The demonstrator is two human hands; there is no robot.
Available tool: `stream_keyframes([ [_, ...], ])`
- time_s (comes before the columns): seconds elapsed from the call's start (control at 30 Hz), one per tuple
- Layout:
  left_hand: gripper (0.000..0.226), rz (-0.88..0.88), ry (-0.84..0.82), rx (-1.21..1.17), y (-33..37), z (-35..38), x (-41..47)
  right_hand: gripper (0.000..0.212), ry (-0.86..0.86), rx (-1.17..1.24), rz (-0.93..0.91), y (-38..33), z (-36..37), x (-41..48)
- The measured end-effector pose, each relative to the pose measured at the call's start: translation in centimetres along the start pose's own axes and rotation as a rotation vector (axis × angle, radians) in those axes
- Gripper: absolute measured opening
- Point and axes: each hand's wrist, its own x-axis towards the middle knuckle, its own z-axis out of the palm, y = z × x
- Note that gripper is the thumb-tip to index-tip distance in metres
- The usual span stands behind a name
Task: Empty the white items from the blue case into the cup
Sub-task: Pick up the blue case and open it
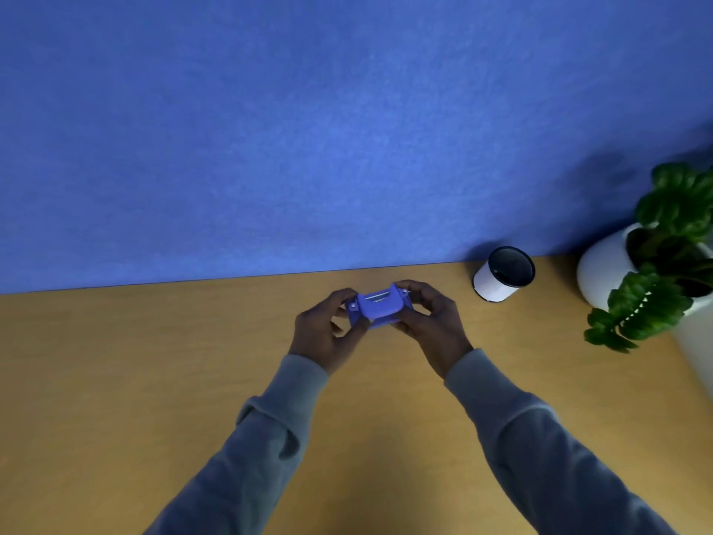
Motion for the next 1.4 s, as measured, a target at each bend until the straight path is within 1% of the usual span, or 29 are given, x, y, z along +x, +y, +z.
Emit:
stream_keyframes([
  [0.13, 0.041, -0.052, 0.035, -0.111, 0.8, -0.2, -1.9, 0.037, -0.004, 0.021, 0.010, 0.4, 0.3, -1.5],
  [0.2, 0.051, -0.095, 0.035, -0.171, 1.2, -0.3, -2.7, 0.038, -0.011, 0.007, 0.013, 0.3, 0.3, -1.8],
  [0.3, 0.063, -0.204, -0.019, -0.284, 2.1, -0.8, -4.0, 0.043, -0.033, -0.018, 0.025, 0.0, 0.1, -2.4],
  [0.37, 0.056, -0.246, -0.058, -0.327, 2.7, -1.2, -4.7, 0.043, -0.047, -0.020, 0.042, -0.4, 0.0, -2.7],
  [0.47, 0.031, -0.289, -0.064, -0.434, 3.5, -1.8, -5.7, 0.036, -0.107, -0.090, 0.057, -1.1, -0.1, -3.4],
  [0.5, 0.027, -0.328, -0.057, -0.476, 3.8, -2.0, -6.0, 0.033, -0.135, -0.118, 0.058, -1.3, -0.2, -3.6],
  [0.63, 0.029, -0.468, -0.121, -0.608, 4.4, -2.7, -7.0, 0.028, -0.251, -0.189, 0.070, -1.9, -0.3, -4.9],
  [0.77, 0.019, -0.589, -0.254, -0.747, 4.7, -3.5, -7.6, 0.028, -0.350, -0.250, 0.091, -2.2, -0.6, -5.8],
  [0.83, 0.018, -0.637, -0.312, -0.814, 4.7, -3.7, -8.0, 0.029, -0.370, -0.265, 0.093, -2.1, -0.7, -6.2],
  [0.9, 0.023, -0.661, -0.343, -0.838, 4.6, -3.6, -8.4, 0.029, -0.376, -0.290, 0.086, -2.0, -0.8, -6.5],
  [1.03, 0.030, -0.682, -0.326, -0.818, 4.5, -2.6, -9.4, 0.030, -0.362, -0.309, 0.070, -1.4, -0.8, -7.1],
  [1.17, 0.028, -0.688, -0.304, -0.818, 4.3, -1.8, -10.0, 0.034, -0.331, -0.343, 0.048, -0.5, -0.9, -7.5],
  [1.23, 0.031, -0.686, -0.289, -0.836, 4.2, -1.7, -10.1, 0.035, -0.294, -0.268, 0.101, -0.2, -1.3, -7.6],
  [1.3, 0.034, -0.685, -0.277, -0.858, 4.1, -1.7, -10.3, 0.030, -0.265, -0.127, 0.162, 0.1, -1.8, -7.6],
  [1.4, 0.025, -0.689, -0.271, -0.866, 4.0, -1.6, -10.4, 0.018, -0.192, -0.031, 0.200, 0.1, -2.2, -7.6],
])
